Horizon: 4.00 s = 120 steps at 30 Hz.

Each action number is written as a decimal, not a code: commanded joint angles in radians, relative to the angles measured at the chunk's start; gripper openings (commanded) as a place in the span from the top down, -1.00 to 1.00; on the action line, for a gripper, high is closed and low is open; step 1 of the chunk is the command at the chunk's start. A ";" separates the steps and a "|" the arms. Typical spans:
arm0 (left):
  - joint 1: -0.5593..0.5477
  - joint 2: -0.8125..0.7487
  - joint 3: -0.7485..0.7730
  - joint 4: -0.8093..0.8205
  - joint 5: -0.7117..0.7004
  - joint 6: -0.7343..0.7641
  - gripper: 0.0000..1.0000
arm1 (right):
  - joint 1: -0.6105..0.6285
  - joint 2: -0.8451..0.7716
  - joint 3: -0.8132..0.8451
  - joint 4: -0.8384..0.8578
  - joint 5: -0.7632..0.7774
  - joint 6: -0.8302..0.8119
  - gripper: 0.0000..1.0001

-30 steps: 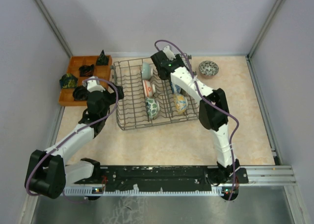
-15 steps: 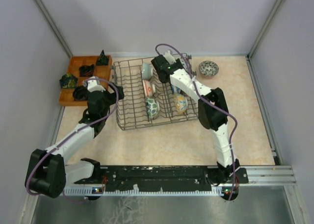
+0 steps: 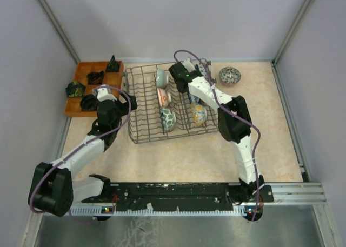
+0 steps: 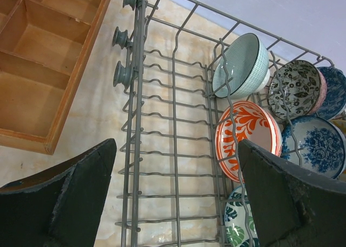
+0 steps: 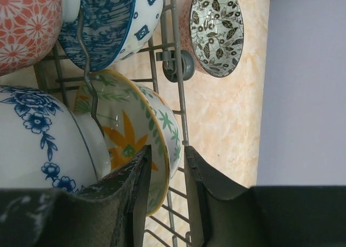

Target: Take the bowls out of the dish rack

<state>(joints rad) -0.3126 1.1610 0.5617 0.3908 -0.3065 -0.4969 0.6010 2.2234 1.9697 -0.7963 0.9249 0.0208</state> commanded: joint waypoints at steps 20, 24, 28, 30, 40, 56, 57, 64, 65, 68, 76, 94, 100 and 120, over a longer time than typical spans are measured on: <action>-0.002 0.023 0.001 0.037 -0.003 0.000 -0.99 | -0.004 0.000 -0.013 0.042 0.134 0.012 1.00; -0.001 0.023 0.001 0.037 -0.003 0.001 -0.99 | 0.013 -0.011 -0.017 0.062 0.176 -0.006 1.00; -0.002 0.025 0.001 0.037 -0.006 0.001 -0.99 | 0.026 -0.019 -0.021 0.087 0.220 -0.032 1.00; -0.002 0.026 0.002 0.039 -0.006 0.001 -0.99 | 0.033 -0.021 -0.020 0.093 0.244 -0.045 1.00; -0.001 0.039 0.004 0.039 -0.008 0.001 -0.99 | 0.065 -0.039 -0.029 0.172 0.318 -0.147 1.00; -0.002 0.054 0.010 0.045 -0.006 0.000 -0.99 | 0.087 -0.112 -0.099 0.323 0.414 -0.304 1.00; -0.002 0.055 0.010 0.045 -0.007 0.001 -0.99 | 0.085 -0.116 -0.102 0.328 0.416 -0.309 1.00; -0.002 0.061 0.012 0.046 -0.010 -0.001 -0.99 | 0.087 -0.157 -0.134 0.388 0.427 -0.352 1.00; -0.002 0.064 0.012 0.046 -0.010 0.000 -0.99 | 0.087 -0.161 -0.136 0.399 0.430 -0.361 1.00; -0.002 0.067 0.015 0.048 -0.009 -0.001 -0.99 | 0.086 -0.175 -0.142 0.431 0.440 -0.393 1.00; -0.002 0.070 0.015 0.048 -0.009 -0.001 -0.99 | 0.081 -0.230 -0.173 0.541 0.428 -0.472 1.00; -0.002 0.081 0.023 0.051 -0.003 -0.005 -0.99 | -0.297 -0.353 -0.078 0.322 -0.369 0.027 1.00; -0.002 0.092 0.023 0.062 0.002 -0.009 -0.99 | -0.496 -0.333 -0.103 0.368 -0.709 0.227 1.00; -0.002 0.088 0.018 0.079 0.020 -0.021 -0.99 | -0.669 -0.062 0.038 0.408 -1.037 0.440 1.00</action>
<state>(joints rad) -0.3126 1.2503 0.5617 0.4358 -0.2996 -0.5091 -0.0547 2.1677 1.9347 -0.4648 -0.0452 0.4141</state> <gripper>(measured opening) 0.995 0.061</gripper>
